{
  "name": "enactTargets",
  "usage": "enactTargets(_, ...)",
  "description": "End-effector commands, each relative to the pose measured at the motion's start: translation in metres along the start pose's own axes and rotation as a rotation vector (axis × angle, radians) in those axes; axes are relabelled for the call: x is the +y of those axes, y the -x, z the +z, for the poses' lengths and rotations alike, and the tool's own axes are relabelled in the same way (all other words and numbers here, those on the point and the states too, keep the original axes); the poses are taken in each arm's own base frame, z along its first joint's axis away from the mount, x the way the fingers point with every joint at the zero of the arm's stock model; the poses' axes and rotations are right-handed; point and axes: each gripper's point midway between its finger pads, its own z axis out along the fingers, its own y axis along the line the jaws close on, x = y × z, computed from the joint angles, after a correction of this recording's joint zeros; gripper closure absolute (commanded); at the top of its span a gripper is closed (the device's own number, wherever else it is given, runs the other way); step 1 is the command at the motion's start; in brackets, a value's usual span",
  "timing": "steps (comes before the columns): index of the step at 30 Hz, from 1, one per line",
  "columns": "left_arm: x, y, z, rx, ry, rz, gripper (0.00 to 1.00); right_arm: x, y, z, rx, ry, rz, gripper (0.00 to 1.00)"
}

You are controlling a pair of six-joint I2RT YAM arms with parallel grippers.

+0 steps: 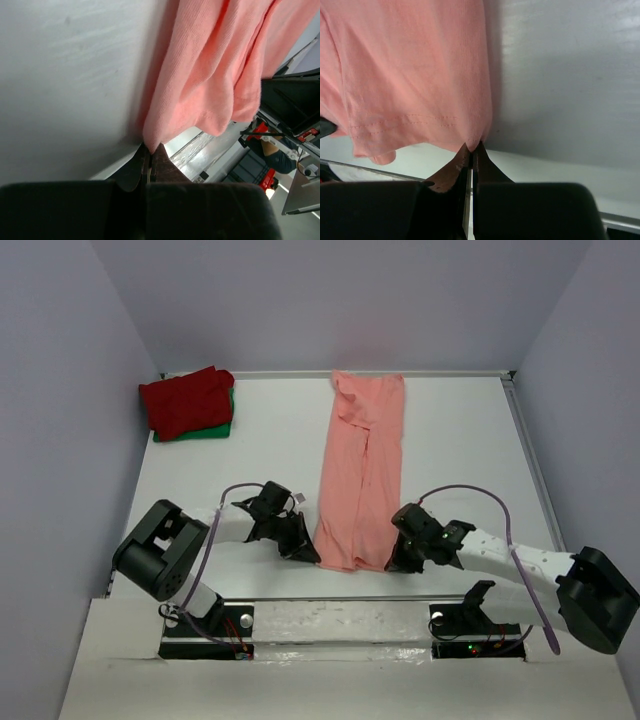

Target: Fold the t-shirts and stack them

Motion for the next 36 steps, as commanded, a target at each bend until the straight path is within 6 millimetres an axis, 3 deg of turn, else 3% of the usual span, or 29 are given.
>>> enactTargets(1, 0.008, -0.011, -0.015, -0.045, 0.054, -0.032, 1.0, -0.007, 0.005, -0.01, -0.096, -0.095, 0.018, 1.0)
enactTargets(10, -0.004, -0.016, -0.046, -0.164, 0.061, -0.021, 1.0, -0.013, 0.016, -0.015, -0.188, -0.145, -0.005, 1.0)
enactTargets(17, -0.014, -0.02, -0.042, -0.152, 0.051, 0.003, 1.0, 0.0, 0.036, -0.026, -0.26, -0.147, -0.078, 1.0)
enactTargets(25, -0.023, -0.018, -0.033, -0.124, 0.062, 0.049, 1.0, 0.01, 0.04, -0.038, -0.269, -0.125, -0.125, 1.0)
enactTargets(36, -0.056, 0.029, -0.054, -0.258, 0.166, 0.221, 1.0, 0.027, 0.05, -0.056, -0.308, -0.104, -0.175, 1.0)
